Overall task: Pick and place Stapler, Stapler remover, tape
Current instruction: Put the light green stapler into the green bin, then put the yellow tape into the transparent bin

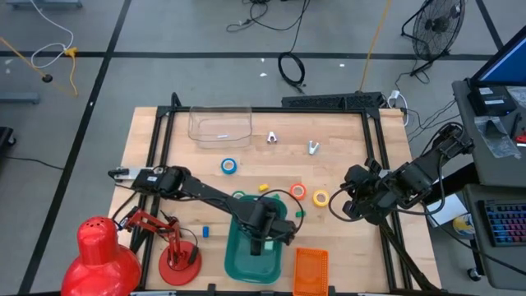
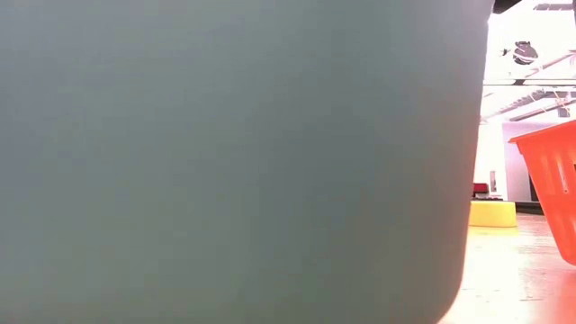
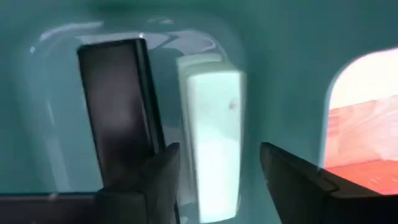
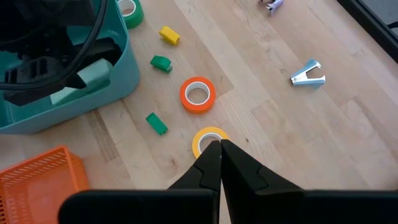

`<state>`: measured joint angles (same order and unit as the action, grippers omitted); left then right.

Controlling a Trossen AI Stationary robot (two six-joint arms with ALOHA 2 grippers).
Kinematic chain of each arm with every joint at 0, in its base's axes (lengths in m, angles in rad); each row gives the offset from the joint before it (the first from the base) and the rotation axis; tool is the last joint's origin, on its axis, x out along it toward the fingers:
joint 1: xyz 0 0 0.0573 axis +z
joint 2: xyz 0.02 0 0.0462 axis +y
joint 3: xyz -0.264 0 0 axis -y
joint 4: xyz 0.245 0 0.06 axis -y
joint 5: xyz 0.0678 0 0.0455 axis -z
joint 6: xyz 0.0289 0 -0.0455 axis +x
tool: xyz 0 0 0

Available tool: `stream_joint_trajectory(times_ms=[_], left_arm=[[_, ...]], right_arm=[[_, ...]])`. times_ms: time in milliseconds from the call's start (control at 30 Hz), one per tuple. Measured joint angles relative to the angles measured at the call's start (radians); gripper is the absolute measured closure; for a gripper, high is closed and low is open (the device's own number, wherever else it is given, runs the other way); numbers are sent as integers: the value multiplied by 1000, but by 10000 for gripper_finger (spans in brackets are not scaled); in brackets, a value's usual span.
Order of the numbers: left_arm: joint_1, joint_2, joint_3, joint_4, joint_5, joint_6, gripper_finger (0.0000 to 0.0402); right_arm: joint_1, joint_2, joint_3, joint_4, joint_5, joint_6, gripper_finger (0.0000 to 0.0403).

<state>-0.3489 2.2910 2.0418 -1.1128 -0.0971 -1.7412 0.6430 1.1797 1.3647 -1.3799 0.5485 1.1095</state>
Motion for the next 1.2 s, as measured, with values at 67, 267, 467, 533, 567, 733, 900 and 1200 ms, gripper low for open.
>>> stream_joint_trajectory(times_ms=[67, 267, 467, 533, 567, 733, 900, 1200], left_arm=[[0, 0, 0, -6, 0, 2, 164], [-1, 0, 8, 1, 0, 15, 196], [-11, -41, 43, 6, -34, 98, 249], [-12, -63, 54, 12, -59, 106, 263], [-13, -75, 59, 7, -81, 108, 269], [-20, -149, 68, 7, -167, 143, 293], [-14, -223, 68, -7, -242, 233, 304], [39, -383, 68, -310, -376, 339, 305]], right_arm=[[0, 0, 0, 0, 0, 0, 402], [0, 0, 0, 0, 0, -9, 402], [0, 0, 0, -1, 0, -31, 402], [0, 0, 0, 0, 1, -44, 402], [0, 0, 0, 1, -1, -52, 401], [0, 0, 0, 0, -5, -92, 402], [0, 0, 0, 2, -31, -137, 399], [-10, 0, -11, 47, -51, -187, 398]])
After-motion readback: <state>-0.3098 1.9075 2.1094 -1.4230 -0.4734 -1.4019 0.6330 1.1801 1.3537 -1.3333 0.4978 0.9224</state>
